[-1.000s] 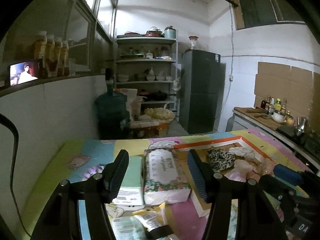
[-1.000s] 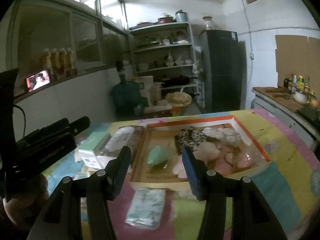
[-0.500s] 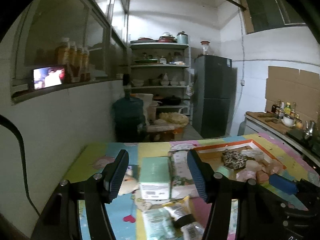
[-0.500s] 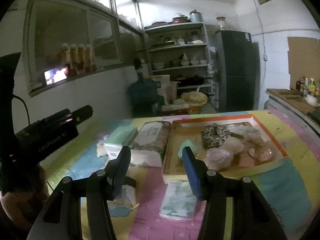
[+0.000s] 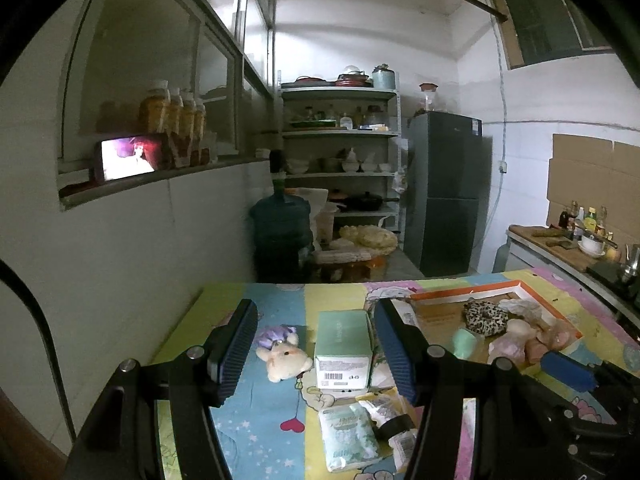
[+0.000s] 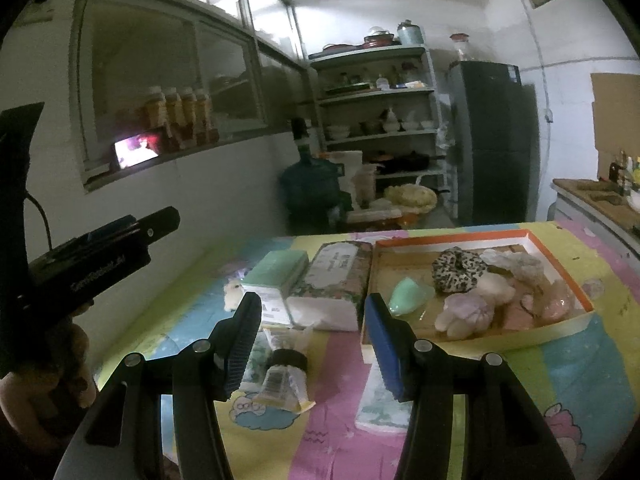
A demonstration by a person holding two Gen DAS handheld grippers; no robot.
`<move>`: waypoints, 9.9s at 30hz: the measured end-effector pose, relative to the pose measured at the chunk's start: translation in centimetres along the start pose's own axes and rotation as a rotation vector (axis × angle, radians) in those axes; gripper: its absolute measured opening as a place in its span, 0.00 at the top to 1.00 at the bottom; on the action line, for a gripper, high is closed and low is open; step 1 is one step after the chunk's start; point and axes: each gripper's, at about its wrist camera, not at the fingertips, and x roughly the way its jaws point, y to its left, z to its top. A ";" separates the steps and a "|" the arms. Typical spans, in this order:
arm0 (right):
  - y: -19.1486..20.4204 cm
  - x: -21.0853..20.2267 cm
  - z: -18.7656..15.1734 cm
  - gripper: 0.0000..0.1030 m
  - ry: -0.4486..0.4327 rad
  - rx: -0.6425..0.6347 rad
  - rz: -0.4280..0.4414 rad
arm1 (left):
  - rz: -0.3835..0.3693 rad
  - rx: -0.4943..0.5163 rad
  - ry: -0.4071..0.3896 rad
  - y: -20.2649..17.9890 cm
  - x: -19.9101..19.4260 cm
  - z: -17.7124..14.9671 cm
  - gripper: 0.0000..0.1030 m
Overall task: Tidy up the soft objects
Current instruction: 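Grasp the barcoded snack packet with the right tool while the left tool grasps the green-printed tissue pack, then carry the snack packet and tissue pack over the cardboard tray, then open both tools to drop the packets into the tray, then withdraw both tools from the tray toward the plush bunny and tissue pack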
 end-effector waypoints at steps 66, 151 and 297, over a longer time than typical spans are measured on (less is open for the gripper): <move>0.8 13.8 -5.6 0.57 0.333 0.083 0.079 | -0.183 -0.101 0.312 3.8 9.4 -10.4 0.41; -14.1 3.1 -0.1 0.56 0.026 0.252 -0.190 | -0.515 0.017 0.250 -14.4 12.5 -1.9 0.53; -5.0 3.2 -3.0 0.25 0.156 0.152 -0.204 | -0.321 -0.086 0.154 1.6 6.0 -3.3 0.26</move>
